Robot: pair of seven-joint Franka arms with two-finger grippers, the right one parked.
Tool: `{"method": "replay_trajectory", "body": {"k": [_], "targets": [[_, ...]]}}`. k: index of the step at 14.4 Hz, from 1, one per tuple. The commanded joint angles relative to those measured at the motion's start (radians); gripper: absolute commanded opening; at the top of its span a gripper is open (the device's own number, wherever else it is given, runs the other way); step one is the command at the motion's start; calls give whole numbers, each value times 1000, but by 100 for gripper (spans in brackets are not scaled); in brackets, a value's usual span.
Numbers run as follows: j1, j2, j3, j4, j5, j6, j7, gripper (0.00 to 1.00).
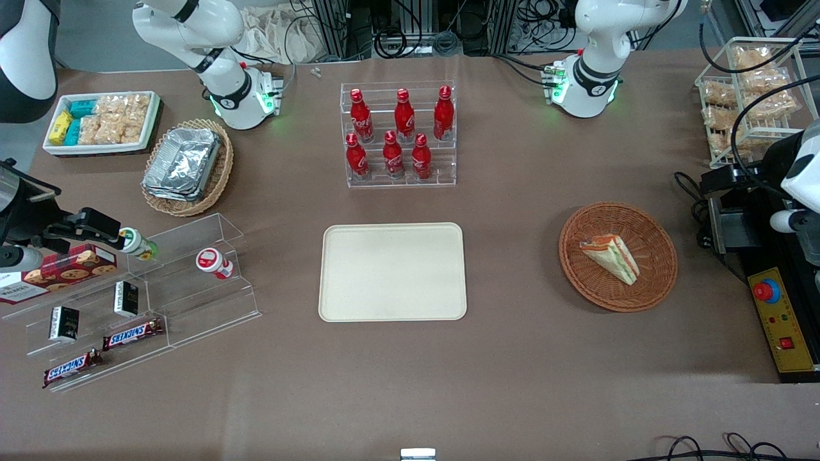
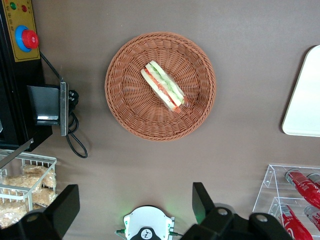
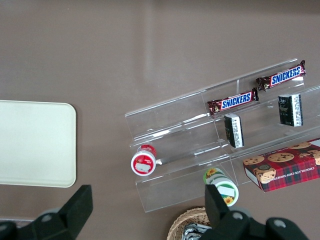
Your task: Place sandwich from basket to tray
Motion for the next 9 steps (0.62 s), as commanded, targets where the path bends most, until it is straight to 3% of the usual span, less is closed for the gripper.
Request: {"method": "replay_trajectory", "body": {"k": [1,6,9], "targets": [[3,-9,-4,17,-9,-20,16,100],[3,-12,-5,2,-14,-20,3,100],[3,-61,-7,-148,-30,63,-10,100]]}}
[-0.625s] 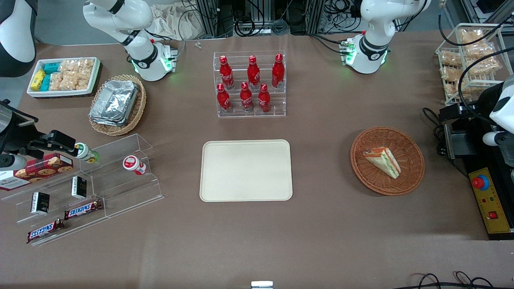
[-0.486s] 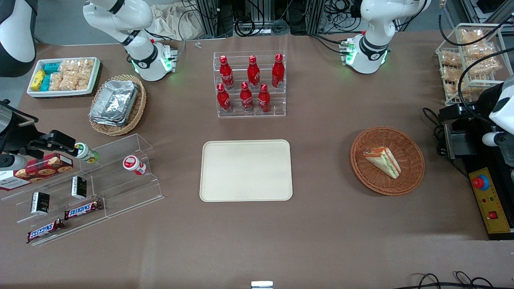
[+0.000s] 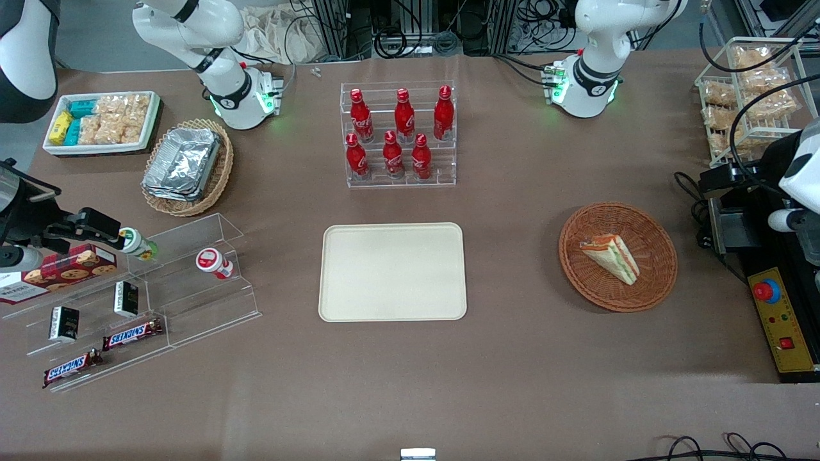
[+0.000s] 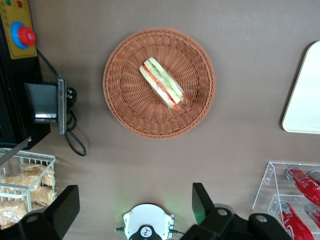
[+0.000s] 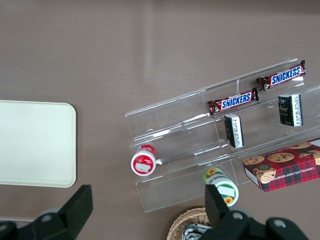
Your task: Place sandwich from basket to tray
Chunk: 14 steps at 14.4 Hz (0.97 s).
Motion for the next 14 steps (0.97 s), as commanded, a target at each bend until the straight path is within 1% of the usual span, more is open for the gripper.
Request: {"method": "replay_trajectory", "body": {"k": [1,2,4,7,9,12,14], "targets": [[1,-94,-4,-201,-25,123,-14,100],[-2,-134,-6,-295,-25,201,-31,100],[-3,-183,-6,-438,-23,320,-59,100],[-3,-181,-6,-561,-23,464,-84,100],[-2,-180,-6,-657,-20,596,-179,100],[-2,-137,-6,-719,-20,719,-297,100],[-6,-74,-7,-721,-14,768,-473,100]]}}
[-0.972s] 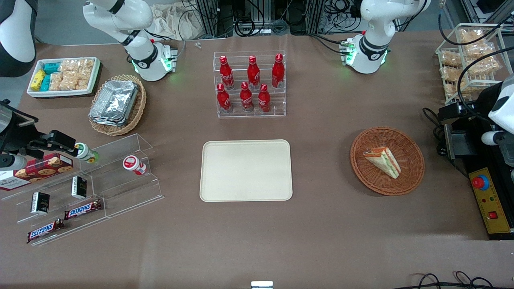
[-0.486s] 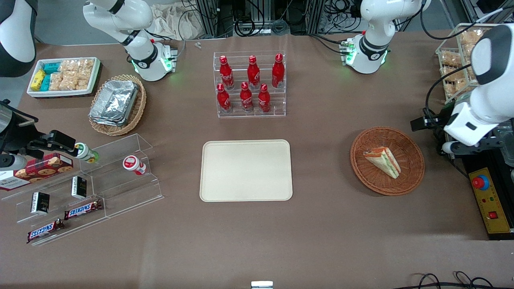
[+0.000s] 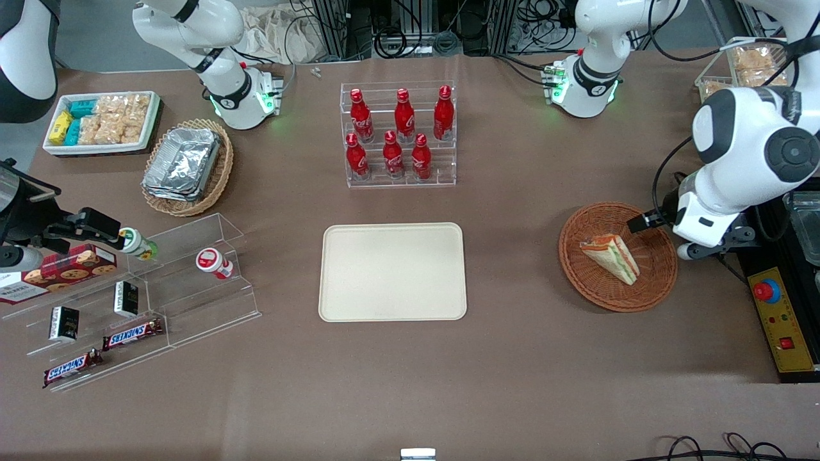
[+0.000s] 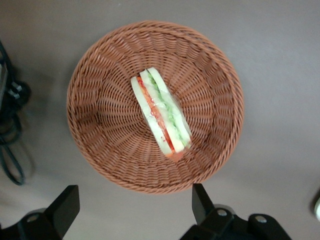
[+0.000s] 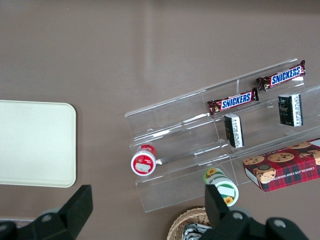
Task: Place sandwich from basket to tray
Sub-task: 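Lower the open left gripper over the wrapped sandwich in the wicker basket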
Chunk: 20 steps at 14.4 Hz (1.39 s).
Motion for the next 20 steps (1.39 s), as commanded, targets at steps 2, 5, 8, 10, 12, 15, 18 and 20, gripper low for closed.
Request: {"method": "replay_trajectory", "body": {"k": [2,5,8,10,12,15,18,20], "targets": [[-30,88,0,-18,12,114,-289,100],[-30,110,0,-65,14,201,-354,100],[-30,128,1,-115,14,279,-381,100],[-30,153,3,-115,15,287,-387,100],[-30,171,6,-121,17,316,-390,100],[-28,205,9,-119,52,365,-432,100],[-28,245,9,-119,164,402,-555,94],[-28,245,7,-118,172,405,-572,79]]}}
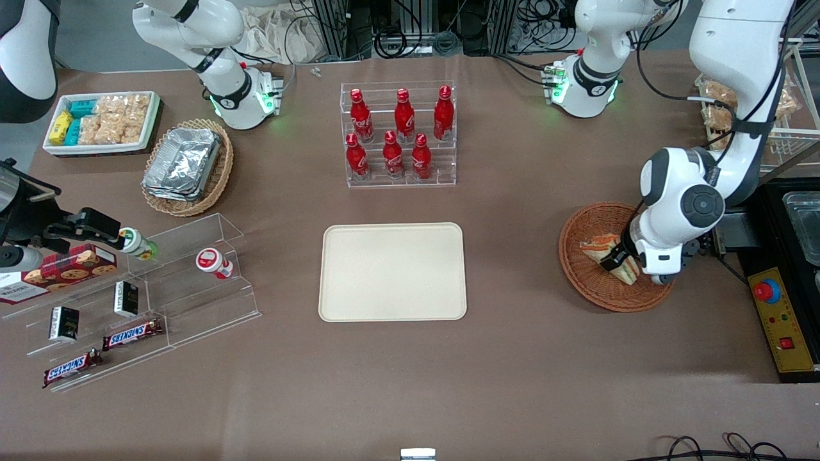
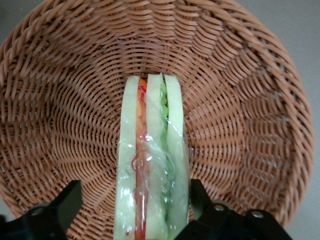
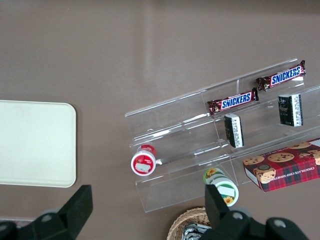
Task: Place sandwich from basket to tray
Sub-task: 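Close the left gripper on the sandwich and lift it from the basket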
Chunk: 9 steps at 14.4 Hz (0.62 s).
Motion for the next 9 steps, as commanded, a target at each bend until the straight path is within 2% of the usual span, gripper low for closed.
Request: {"method": "replay_trajectory", "body": {"k": [1,4,5,6,7,9], "targets": [[-3,-7,0,-11,37,34,-58,67],[-2,-36,-1,-2,34,-5,-61,32],[-3,-50,-5,15,34,-58,-53,24],[-3,-59,-6,50,33,-125,-46,11],[-6,-70,-8,91,33,-194,-41,8],[-5,-90,-29,194,16,-364,41,8]]}}
